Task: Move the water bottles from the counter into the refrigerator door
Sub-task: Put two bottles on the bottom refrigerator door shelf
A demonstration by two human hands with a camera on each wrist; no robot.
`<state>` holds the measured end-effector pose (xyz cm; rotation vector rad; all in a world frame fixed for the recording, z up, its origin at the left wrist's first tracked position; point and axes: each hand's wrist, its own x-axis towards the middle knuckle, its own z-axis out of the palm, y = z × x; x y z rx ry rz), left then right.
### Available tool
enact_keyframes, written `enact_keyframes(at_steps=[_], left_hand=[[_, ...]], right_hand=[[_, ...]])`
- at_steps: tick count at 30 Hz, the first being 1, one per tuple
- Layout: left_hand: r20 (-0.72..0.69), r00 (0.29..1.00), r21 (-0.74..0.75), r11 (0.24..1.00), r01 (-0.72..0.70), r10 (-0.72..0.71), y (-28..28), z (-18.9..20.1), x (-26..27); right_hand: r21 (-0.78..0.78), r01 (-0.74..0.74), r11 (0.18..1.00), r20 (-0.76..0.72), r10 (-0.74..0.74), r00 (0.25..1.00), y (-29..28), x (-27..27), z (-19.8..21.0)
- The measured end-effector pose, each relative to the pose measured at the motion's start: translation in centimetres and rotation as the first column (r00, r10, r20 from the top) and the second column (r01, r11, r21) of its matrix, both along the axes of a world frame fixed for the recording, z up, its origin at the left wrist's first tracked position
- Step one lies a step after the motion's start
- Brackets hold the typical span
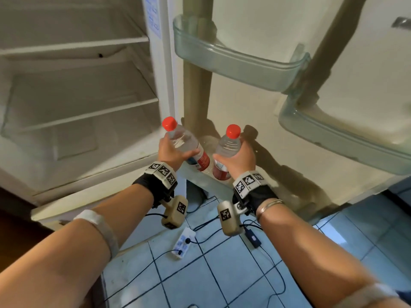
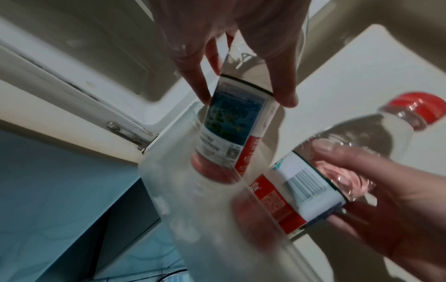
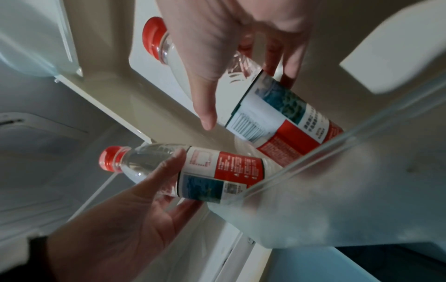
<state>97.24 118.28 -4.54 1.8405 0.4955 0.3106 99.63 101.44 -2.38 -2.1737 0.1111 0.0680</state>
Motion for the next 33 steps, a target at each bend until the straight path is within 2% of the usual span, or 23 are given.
enact_keyframes(at_steps=[1, 5, 9, 13, 19, 26, 30, 33], left_hand=[[-0.016, 1.0, 0.039, 0.999, 0.014, -0.013, 0.0, -0.1, 0.1], [-0.047, 0.997, -0.012, 0.998, 0.054, -0.054, -0.3, 0.1, 0.4], [-0.07, 0.995, -0.016, 0.997, 0.075, -0.076, -0.2, 0.3, 0.2], [-0.09, 0.993, -0.081, 0.994, 0.074, -0.081, -0.3, 0.5, -0.3], [-0.108, 0.992, -0.054, 0.997, 0.051, -0.057, 0.0, 0.9, -1.7], [-0.073, 0.997, 0.002, 1.0, 0.015, -0.014, 0.7, 2.0, -5.3], [-0.05, 0.999, 0.001, 1.0, -0.022, 0.022, 2.1, 2.9, -8.5], [-0.04, 0.998, 0.053, 0.997, -0.055, 0.057, 3.8, 3.3, -11.7]], right_hand=[[-0.012, -0.001, 1.0, -0.002, 0.001, 1.0, 0.1, 0.0, 0.1], [-0.008, 0.037, 0.999, 0.01, -0.037, 0.999, -0.6, 0.3, 0.0], [-0.016, -0.006, 1.0, 0.032, 0.006, 0.999, -0.6, 0.4, 0.0], [0.005, -0.015, 1.0, 0.023, 0.015, 1.0, -0.7, 0.4, 0.0], [0.034, -0.053, 0.998, 0.119, 0.049, 0.992, -0.7, -0.4, 0.4], [0.105, -0.102, 0.989, 0.214, 0.078, 0.974, -0.4, -3.2, 2.7], [0.011, -0.135, 0.991, 0.351, 0.122, 0.928, 1.3, -5.6, 3.6], [-0.027, -0.228, 0.973, 0.373, 0.221, 0.901, 3.7, -7.8, 3.7]])
